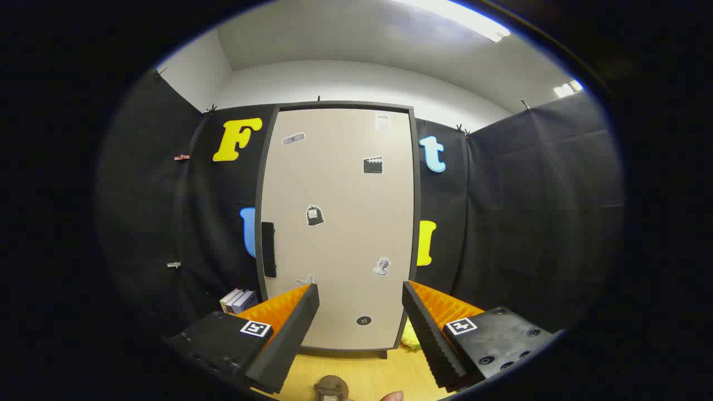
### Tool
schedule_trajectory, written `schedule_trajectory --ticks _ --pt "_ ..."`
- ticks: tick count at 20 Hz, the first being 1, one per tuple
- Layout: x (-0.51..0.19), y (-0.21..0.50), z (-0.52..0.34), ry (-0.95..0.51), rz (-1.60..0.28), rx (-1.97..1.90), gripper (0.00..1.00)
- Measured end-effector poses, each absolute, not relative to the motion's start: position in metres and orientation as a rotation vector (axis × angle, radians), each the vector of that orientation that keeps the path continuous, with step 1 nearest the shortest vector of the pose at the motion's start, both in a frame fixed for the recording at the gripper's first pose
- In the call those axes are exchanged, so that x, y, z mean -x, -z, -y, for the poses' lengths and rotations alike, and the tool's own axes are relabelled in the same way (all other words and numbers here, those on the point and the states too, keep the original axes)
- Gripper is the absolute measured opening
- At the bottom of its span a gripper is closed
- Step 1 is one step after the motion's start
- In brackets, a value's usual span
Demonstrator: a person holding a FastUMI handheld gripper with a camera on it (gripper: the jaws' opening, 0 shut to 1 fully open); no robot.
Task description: Open the shoe cabinet door, grab the shoes and put them into the shoe cabinet, then close the shoe cabinet door.
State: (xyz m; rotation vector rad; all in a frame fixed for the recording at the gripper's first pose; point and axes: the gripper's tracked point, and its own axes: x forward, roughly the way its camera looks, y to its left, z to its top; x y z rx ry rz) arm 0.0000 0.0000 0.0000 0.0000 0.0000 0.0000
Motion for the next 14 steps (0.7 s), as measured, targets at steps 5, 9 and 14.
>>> schedule_trajectory --ticks 5,9,14 --pt "-0.007 0.002 -0.018 -0.042 -0.019 -0.033 0.98" --pt "-0.014 0.006 -0.021 -0.044 -0.007 -0.019 0.98" --pt "-0.019 0.014 -0.024 -0.041 -0.028 -0.025 0.98"
